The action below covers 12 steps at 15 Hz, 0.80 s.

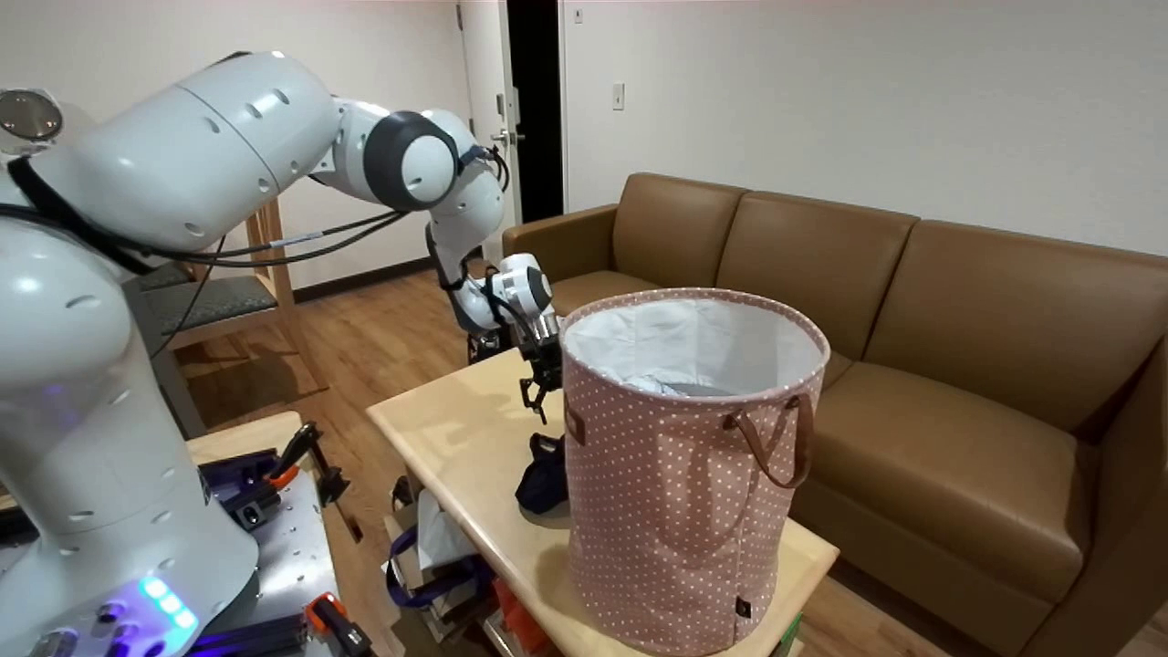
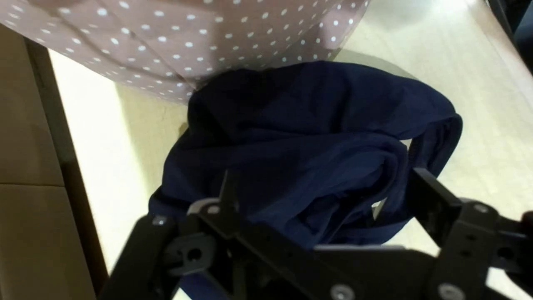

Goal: Put the black object into the basket on the right side of the table

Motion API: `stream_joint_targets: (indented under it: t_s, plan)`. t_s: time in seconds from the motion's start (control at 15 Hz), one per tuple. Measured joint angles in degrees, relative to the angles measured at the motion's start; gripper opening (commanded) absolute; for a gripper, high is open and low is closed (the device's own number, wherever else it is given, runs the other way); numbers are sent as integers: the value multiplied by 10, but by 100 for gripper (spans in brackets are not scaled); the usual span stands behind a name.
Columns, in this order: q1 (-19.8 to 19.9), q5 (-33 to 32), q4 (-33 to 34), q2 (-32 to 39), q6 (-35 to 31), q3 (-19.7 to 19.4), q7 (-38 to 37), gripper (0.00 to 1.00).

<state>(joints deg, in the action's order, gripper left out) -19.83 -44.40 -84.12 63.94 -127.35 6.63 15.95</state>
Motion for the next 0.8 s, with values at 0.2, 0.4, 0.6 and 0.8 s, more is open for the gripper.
stream_joint_targets:
  t_s: [0.2, 0.4, 0.6, 0.8]
  plan:
    - [23, 13, 18, 32, -26, 6, 32, 100]
    - [24, 13, 21, 36, -35, 4, 26, 100]
    - [12, 13, 26, 39, -61, -11, 2, 100]
    - [-2, 21, 74, 77, -15, -23, 2, 100]
